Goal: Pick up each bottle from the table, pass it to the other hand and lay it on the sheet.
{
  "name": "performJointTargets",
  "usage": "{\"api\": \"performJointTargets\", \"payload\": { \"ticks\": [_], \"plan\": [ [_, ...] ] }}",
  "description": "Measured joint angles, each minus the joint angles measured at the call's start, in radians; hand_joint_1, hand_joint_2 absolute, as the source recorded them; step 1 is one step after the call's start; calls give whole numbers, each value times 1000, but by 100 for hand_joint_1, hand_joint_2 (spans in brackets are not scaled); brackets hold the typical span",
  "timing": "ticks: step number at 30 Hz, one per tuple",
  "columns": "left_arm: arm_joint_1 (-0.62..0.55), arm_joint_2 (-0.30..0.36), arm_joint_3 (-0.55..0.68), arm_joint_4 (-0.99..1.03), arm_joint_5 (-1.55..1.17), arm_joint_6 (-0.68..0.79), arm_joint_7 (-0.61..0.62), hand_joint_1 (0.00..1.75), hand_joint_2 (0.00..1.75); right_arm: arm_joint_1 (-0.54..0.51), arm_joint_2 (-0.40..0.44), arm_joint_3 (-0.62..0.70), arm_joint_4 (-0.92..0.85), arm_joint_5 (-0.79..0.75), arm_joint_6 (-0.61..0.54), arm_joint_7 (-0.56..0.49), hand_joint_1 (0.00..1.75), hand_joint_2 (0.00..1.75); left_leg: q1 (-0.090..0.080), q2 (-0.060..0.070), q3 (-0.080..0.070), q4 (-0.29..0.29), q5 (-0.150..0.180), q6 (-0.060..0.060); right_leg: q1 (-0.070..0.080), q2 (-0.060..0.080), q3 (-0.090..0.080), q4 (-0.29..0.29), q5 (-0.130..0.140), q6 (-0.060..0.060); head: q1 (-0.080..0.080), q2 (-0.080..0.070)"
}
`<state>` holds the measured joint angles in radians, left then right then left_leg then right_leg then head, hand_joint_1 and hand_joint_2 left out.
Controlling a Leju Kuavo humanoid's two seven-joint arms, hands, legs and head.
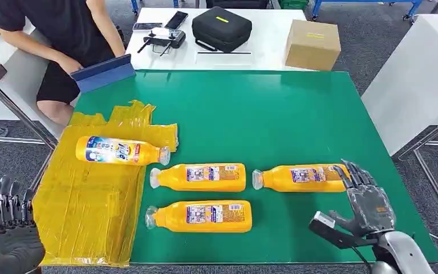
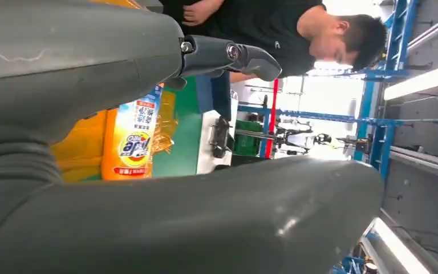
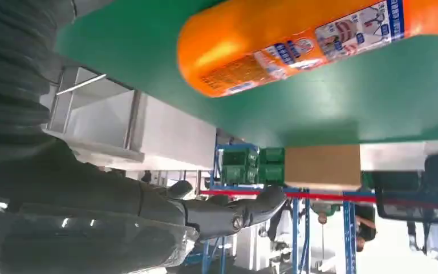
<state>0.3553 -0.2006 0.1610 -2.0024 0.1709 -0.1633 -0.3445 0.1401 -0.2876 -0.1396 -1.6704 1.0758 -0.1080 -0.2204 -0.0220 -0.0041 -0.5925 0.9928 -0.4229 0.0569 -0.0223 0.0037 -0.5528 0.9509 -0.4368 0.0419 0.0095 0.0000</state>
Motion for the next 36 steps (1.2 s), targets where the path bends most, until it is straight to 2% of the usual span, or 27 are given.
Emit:
{"api": "performJointTargets", "payload": {
  "ticks": [4, 12, 21, 25, 30, 36],
  "plan": [
    [-16, 22, -8, 16, 13, 5, 1, 0, 0, -65, -23, 37, 111, -11, -10, 13, 0, 175, 0, -2, 0, 0, 1, 1, 0, -4, 1, 0, 0, 0, 0, 0],
    [-28, 41, -26, 28, 27, 31, -2, 0, 0, -103, -72, 89, 228, -59, -26, -13, 0, 175, 0, -2, -2, 0, 0, 0, 0, -3, 0, 0, -1, 0, 0, 0],
    [-27, 45, -30, 28, 28, 39, -3, 0, 0, -123, -88, 118, 275, -70, -33, -20, 0, 175, 0, -2, -2, 0, 0, 0, 0, -4, 0, 0, 0, 0, 0, 0],
    [-13, 47, -30, 26, 32, 46, -10, 0, 0, -169, -92, 157, 319, -79, -43, -21, 0, 175, 0, -1, -2, 0, 0, 0, 0, -3, 0, 0, 0, 0, 0, 0],
    [-9, 51, -30, 25, 42, 22, -9, 0, 0, -233, -92, 202, 378, -80, -75, 16, 0, 175, 0, -3, -1, 0, 1, 1, 0, -5, 0, 0, 0, 0, 0, 0],
    [-12, 55, -31, 28, 46, 17, -2, 0, 0, -236, -92, 216, 381, -67, -85, 38, 0, 175, 0, -2, -2, 0, 0, 1, 0, -4, 1, 0, 0, 0, 0, 0]
  ]
}}
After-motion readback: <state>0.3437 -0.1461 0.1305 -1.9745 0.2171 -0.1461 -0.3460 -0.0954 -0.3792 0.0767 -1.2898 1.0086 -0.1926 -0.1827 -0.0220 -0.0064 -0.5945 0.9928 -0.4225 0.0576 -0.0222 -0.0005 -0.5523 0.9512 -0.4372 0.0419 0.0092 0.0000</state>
